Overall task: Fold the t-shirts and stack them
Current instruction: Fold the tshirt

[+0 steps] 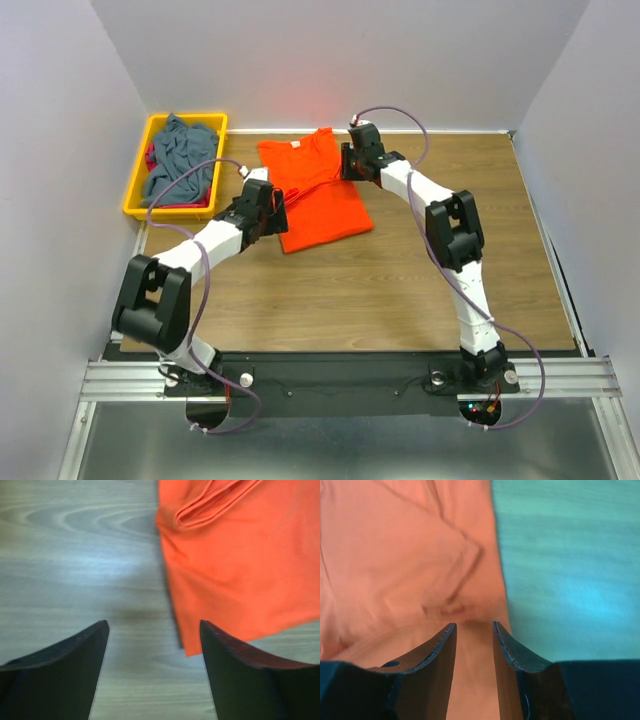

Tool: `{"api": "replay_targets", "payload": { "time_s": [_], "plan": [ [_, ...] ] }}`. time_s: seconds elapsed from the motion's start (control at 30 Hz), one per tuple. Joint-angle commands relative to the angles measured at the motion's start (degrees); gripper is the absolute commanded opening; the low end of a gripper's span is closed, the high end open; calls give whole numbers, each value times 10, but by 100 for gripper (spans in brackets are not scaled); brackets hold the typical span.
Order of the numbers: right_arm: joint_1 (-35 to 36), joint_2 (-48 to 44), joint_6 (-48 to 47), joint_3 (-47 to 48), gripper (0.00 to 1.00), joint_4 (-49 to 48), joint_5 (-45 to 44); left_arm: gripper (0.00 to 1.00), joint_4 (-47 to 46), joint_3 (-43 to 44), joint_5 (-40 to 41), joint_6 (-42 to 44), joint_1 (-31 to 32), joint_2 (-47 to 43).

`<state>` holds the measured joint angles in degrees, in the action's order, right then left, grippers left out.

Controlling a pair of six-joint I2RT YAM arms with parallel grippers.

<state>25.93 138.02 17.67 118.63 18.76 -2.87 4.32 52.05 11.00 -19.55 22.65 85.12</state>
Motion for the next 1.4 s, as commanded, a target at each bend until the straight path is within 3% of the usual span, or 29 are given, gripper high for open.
{"api": "replay_targets", "payload": {
  "time_s": [0.0, 0.23, 0.4, 0.73, 1.0, 1.2, 1.37],
  "plan": [
    [7, -114, -4, -84, 41, -14, 26, 76, -8, 85, -20, 8, 5, 53],
    [6, -222, -1, -211, 42, -29, 46, 45, 23, 194, -12, 14, 5, 166],
    [5, -261, 1, -262, 42, -35, 49, 41, 34, 242, -10, 15, 4, 210],
    [4, -287, 10, -315, 42, -45, 60, 41, 41, 383, 79, 50, -2, 336],
    [4, -313, 26, -353, 42, -59, 99, 40, 40, 485, 75, 57, -17, 435],
    [-11, -323, 55, -385, 42, -97, 180, 46, 10, 471, 74, 51, -18, 391],
    [-40, -318, 85, -420, 42, -154, 269, 71, -13, 364, 50, 1, -16, 239]
  ]
}}
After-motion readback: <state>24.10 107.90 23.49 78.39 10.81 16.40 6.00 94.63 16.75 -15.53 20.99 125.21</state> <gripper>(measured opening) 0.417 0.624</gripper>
